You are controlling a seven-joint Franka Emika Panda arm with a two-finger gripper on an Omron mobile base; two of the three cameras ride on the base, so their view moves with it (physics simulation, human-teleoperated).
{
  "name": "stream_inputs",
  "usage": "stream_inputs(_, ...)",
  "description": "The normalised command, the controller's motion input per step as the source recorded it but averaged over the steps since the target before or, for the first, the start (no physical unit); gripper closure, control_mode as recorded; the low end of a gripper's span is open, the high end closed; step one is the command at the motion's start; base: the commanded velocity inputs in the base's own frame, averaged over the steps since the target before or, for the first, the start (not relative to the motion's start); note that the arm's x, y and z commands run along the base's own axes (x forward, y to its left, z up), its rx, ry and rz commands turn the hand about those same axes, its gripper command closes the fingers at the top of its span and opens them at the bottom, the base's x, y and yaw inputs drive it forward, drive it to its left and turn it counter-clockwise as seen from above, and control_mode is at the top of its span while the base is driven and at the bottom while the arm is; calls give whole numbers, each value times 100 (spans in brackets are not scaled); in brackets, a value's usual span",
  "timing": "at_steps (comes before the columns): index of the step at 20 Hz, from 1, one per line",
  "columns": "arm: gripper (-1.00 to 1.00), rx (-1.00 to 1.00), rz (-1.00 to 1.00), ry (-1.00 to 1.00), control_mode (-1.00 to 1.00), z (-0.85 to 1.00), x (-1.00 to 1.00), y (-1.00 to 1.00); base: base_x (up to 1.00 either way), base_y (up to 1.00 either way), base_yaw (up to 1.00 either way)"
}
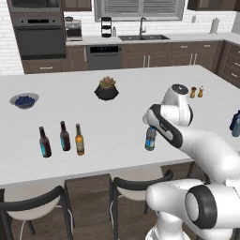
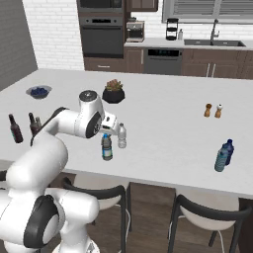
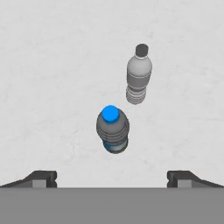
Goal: Move the plastic bottles in the middle to the plastics group, and the glass bottles in the middle to the glass group.
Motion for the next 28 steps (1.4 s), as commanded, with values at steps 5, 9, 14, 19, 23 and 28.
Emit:
stream_inputs(5, -100, 0, 0, 0, -100, 0, 32, 5, 0, 0, 0)
stream_inputs(9, -100, 0, 0, 2, -100, -2, 1, -2, 0, 0, 0)
stream_inputs(14, -100, 0, 0, 5, -100, -36, 1, -7, 0, 0, 0)
stream_inputs(19, -100, 0, 0, 3, -100, -52, 15, 0, 0, 0, 0)
stream_inputs(23, -100, -5, 0, 5, -100, 0, 30, 1, 0, 0, 0)
stream_inputs(28, -100, -5, 0, 23, -100, 1, 37, 0, 0, 0, 0)
